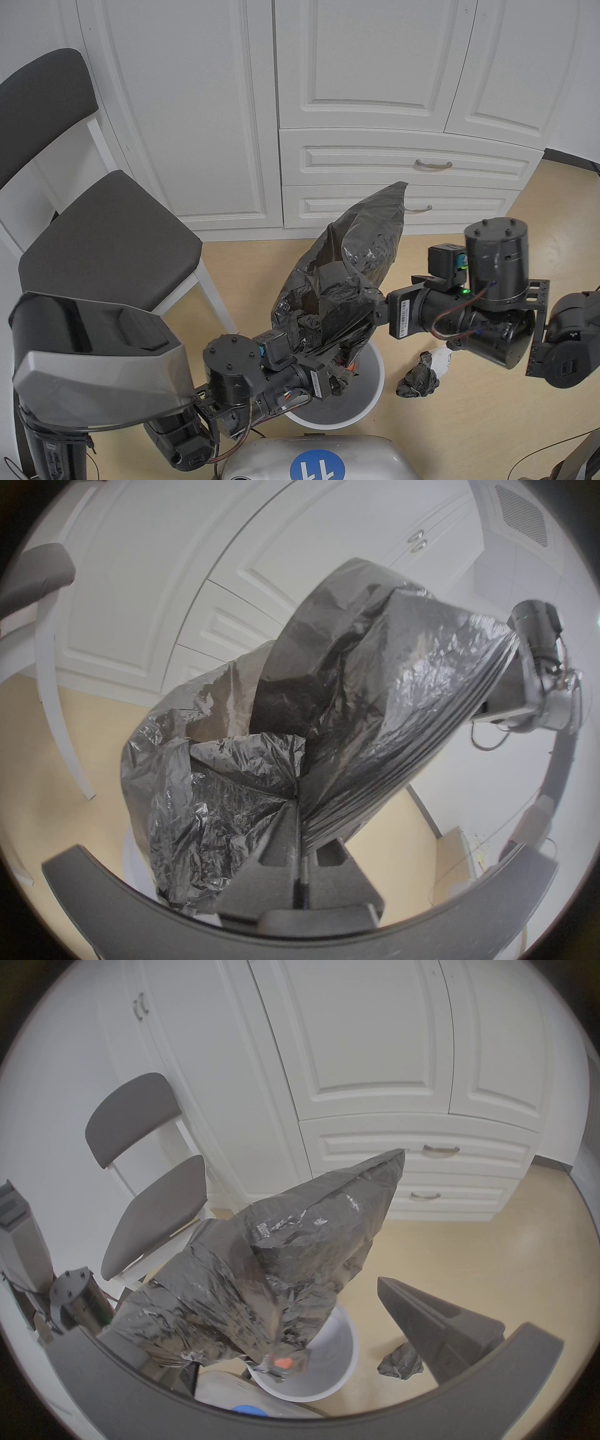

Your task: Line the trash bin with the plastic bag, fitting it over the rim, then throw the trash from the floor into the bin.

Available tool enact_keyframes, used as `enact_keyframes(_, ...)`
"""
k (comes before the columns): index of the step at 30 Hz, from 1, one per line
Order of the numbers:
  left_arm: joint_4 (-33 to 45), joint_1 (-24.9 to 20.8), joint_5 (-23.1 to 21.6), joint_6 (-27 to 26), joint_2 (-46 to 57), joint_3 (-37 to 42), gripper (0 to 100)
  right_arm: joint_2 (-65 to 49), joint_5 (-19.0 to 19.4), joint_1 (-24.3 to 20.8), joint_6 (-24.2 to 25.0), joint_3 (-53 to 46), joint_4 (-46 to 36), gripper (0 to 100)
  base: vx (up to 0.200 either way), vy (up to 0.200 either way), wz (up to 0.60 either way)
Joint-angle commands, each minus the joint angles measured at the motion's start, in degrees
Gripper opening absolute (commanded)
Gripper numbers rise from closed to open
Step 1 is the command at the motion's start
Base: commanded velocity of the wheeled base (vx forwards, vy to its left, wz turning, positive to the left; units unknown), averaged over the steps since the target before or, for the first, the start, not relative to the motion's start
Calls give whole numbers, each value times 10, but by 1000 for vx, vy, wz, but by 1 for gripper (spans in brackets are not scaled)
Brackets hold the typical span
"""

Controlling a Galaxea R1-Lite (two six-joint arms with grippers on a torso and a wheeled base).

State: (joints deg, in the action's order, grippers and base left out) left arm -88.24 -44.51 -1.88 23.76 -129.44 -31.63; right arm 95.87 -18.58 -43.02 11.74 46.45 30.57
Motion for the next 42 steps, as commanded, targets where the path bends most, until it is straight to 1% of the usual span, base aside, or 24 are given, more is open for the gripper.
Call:
enact_keyframes(1,4,6,-46,1,75,43,0,-79,3,17,-23,-26,-1,100,0,0,0)
enact_keyframes(2,4,9,-73,1,93,54,0,-89,8,17,-29,-32,-1,100,0,0,0)
enact_keyframes(4,5,11,-92,1,104,62,0,-100,17,17,-34,-38,-1,100,0,0,0)
enact_keyframes(7,5,14,-96,-3,106,65,0,-107,22,15,-41,-46,-2,100,0,0,0)
enact_keyframes(10,4,14,-98,-28,102,73,0,-101,26,0,-50,-60,0,100,0,0,0)
enact_keyframes(11,4,14,-98,-28,102,73,0,-101,26,0,-50,-60,0,100,0,0,0)
enact_keyframes(12,4,14,-98,-39,102,77,0,-111,27,-10,-50,-61,0,100,0,0,0)
enact_keyframes(14,4,15,-99,-42,102,78,0,-145,32,-20,-50,-65,-2,100,0,0,0)
enact_keyframes(15,5,15,-100,-42,101,77,0,-160,39,-29,-50,-71,-5,100,0,0,0)
enact_keyframes(17,4,14,-100,-42,92,72,0,-185,50,-64,-50,-86,-37,100,0,0,0)
enact_keyframes(20,4,9,-95,-41,78,54,0,-191,50,-122,-49,-90,-88,100,0,0,0)
enact_keyframes(21,4,8,-95,-40,77,52,0,-188,49,-132,-49,-91,-95,100,0,0,0)
enact_keyframes(25,4,8,-95,-36,83,48,0,-196,45,-153,-57,-104,-104,100,0,0,0)
enact_keyframes(29,3,7,-95,-34,81,34,0,-235,42,-178,-95,-127,-102,100,0,0,0)
enact_keyframes(31,4,8,-95,-33,81,22,0,-256,31,-182,-105,-130,-97,100,0,0,0)
enact_keyframes(33,4,10,-96,-28,85,10,0,-288,18,-174,-109,-123,-101,100,0,0,0)
enact_keyframes(34,4,10,-100,-27,86,2,0,-300,15,-163,-109,-116,-103,100,0,0,0)
enact_keyframes(35,4,9,-102,-28,87,-8,0,-312,15,-139,-109,-107,-104,100,0,0,0)
enact_keyframes(36,4,8,-103,-28,87,-10,0,-313,16,-135,-109,-106,-104,100,0,0,0)
enact_keyframes(37,7,7,-117,-28,85,-28,0,-329,26,-72,-111,-93,-109,100,0,0,0)
enact_keyframes(38,10,4,-132,-28,85,-33,0,-334,35,-45,-112,-84,-112,100,0,0,0)
enact_keyframes(39,12,3,-153,-28,85,-35,0,-337,53,-15,-111,-77,-117,100,0,0,0)
enact_keyframes(41,17,4,-190,-27,86,-38,0,-342,104,51,-110,-72,-119,100,0,0,0)
enact_keyframes(42,16,6,-204,-27,87,-39,0,-342,137,87,-110,-72,-119,0,0,0,0)
